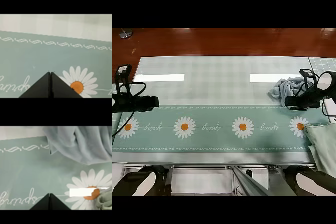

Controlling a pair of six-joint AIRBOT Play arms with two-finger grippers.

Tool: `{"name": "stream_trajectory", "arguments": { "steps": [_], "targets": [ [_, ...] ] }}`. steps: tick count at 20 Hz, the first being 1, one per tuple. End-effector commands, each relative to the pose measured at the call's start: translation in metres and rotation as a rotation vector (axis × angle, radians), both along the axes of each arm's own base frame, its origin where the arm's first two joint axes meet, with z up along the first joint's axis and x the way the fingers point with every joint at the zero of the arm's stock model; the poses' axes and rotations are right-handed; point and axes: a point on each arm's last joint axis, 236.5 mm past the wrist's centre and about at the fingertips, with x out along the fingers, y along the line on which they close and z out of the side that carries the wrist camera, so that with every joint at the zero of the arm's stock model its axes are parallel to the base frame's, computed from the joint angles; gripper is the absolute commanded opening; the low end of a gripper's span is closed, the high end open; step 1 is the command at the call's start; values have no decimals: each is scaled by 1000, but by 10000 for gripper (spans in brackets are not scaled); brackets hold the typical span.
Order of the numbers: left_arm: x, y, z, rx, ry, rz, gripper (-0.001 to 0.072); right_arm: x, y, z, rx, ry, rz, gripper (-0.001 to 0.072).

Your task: Fold the shirts.

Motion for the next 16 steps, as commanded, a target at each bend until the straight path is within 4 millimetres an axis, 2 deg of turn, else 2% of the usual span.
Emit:
{"name": "stream_trajectory", "arguments": {
  "steps": [1,12,14,16],
  "targets": [
    [0,0,-1,0,1,-1,22,0,0,-1,0,2,-1,26],
    [0,0,-1,0,4,0,22,-1,0,-1,0,3,-2,26],
    [7,0,2,-1,-29,4,22,11,-1,1,-3,-46,-1,25],
    [32,4,17,6,-151,22,22,37,-1,6,-4,-159,-1,26]
  ]
}}
